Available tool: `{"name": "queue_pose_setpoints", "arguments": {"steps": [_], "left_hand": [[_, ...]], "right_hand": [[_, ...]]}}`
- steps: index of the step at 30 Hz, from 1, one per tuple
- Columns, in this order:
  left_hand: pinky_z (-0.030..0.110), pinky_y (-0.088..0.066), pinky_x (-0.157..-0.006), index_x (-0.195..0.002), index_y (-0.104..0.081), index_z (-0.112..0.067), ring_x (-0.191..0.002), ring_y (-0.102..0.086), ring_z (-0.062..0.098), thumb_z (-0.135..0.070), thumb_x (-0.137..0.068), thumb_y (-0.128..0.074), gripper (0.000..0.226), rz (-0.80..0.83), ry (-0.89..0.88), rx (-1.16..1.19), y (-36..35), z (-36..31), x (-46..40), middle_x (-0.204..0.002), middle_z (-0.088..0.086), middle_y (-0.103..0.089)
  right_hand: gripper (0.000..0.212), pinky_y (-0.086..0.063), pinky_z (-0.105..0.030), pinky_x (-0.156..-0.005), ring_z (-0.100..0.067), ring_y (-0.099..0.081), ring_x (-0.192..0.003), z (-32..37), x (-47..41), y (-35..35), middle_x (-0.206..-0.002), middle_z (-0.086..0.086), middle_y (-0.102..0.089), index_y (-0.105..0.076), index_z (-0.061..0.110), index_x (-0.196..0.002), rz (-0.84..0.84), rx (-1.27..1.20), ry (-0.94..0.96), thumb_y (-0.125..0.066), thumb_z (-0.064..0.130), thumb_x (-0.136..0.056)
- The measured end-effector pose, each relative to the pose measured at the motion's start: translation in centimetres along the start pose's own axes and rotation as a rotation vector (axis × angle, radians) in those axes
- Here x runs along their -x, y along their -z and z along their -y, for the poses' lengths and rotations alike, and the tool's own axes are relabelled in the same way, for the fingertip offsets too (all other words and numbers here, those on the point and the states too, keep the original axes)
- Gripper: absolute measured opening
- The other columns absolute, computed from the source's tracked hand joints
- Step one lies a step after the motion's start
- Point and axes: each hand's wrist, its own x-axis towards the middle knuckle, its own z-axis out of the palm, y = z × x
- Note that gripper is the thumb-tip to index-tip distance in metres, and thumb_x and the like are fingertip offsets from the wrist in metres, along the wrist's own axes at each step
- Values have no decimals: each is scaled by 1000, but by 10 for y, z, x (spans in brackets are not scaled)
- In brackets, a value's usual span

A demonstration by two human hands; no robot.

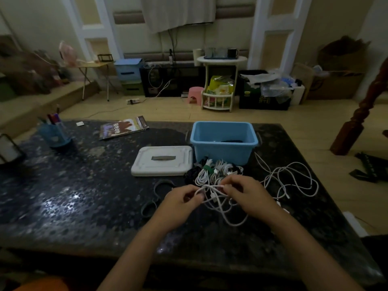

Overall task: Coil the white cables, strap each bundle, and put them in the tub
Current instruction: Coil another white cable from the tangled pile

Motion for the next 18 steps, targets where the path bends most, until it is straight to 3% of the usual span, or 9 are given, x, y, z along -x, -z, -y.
{"name": "queue_pose_setpoints", "arguments": {"steps": [3,6,8,10,14,16,18], "left_hand": [[23,-43,-62,-88,-70,-26,-63,-57,4,-28,-99,-58,16,-86,-50,32,7,-14,-2,-70,-11,-66],[29,-48,-60,-93,-65,-26,-67,-66,16,-28,-98,-59,8,-172,-25,144,14,-24,-4,-76,1,-73],[37,-44,-54,-87,-59,-25,-57,-58,21,-29,-97,-60,11,-193,-31,144,14,-27,-4,-66,8,-67],[34,-40,-52,-82,-56,-24,-51,-51,14,-31,-98,-59,17,-182,-62,77,12,-27,-5,-59,2,-60],[23,-42,-55,-78,-60,-26,-56,-54,3,-34,-97,-59,20,-224,-97,-47,14,-31,-10,-64,-10,-61],[29,-49,-58,-78,-62,-23,-62,-56,6,-31,-96,-60,20,-231,-88,18,16,-33,-12,-67,-10,-62],[45,-55,-70,-76,-65,-18,-74,-63,17,-26,-96,-61,21,-220,-65,146,18,-36,-15,-76,-2,-69]], "right_hand": [[14,-53,-21,-78,3,-65,-85,4,-2,-1,-92,13,-72,-73,30,-98,-43,-107,22,-60,24,-99],[25,-52,-20,-78,5,-66,-86,9,-3,-2,-93,15,-73,-74,33,-98,-12,-156,7,-51,44,-101],[31,-53,-21,-72,2,-67,-81,13,-2,-5,-88,13,-73,-74,33,-91,21,-140,7,-52,54,-97],[28,-54,-29,-69,-3,-67,-74,14,-3,-10,-81,8,-72,-74,29,-84,3,-80,39,-58,50,-96],[29,-56,-43,-79,-12,-69,-79,-2,-13,-9,-80,4,-74,-75,25,-86,-107,-25,-15,-56,43,-98],[31,-57,-44,-83,-13,-71,-79,-8,-18,-5,-79,4,-75,-75,21,-84,-142,-80,-99,-55,40,-99],[29,-58,-40,-83,-10,-72,-75,-13,-18,0,-76,8,-76,-76,21,-82,-142,-123,-180,-57,34,-99]]}}
